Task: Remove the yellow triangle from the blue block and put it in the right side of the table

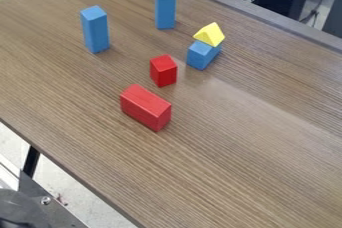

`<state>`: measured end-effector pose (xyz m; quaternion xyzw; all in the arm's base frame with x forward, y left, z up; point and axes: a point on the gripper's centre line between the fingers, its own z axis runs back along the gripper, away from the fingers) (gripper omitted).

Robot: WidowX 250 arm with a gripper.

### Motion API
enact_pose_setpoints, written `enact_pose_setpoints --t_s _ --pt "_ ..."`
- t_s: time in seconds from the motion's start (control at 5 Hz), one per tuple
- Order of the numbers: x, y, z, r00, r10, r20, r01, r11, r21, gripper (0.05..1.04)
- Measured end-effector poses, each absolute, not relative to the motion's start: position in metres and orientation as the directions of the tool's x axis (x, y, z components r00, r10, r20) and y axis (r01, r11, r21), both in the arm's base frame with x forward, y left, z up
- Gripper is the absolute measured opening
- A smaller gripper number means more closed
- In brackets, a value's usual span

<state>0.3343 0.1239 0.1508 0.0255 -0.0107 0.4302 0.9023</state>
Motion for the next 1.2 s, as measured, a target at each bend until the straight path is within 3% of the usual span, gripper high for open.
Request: enact_pose_setpoints --t_s 0.2,0.6,0.8,1.0,1.2 --pt "0.333 0.123 0.136 0.63 0.777 0.0 -0.775 0.629 0.057 1.001" --pt "0.355 0.081 0.133 0.572 0.82 0.029 -0.82 0.573 -0.002 1.001" --pt "0.371 0.064 0.13 0.531 0.845 0.056 -0.847 0.532 0.002 1.001" --pt "0.383 0.047 0.127 0.449 0.887 0.104 -0.891 0.454 -0.027 1.001" --pt "0.385 0.042 0.121 0.341 0.937 0.08 -0.938 0.345 -0.046 1.001"
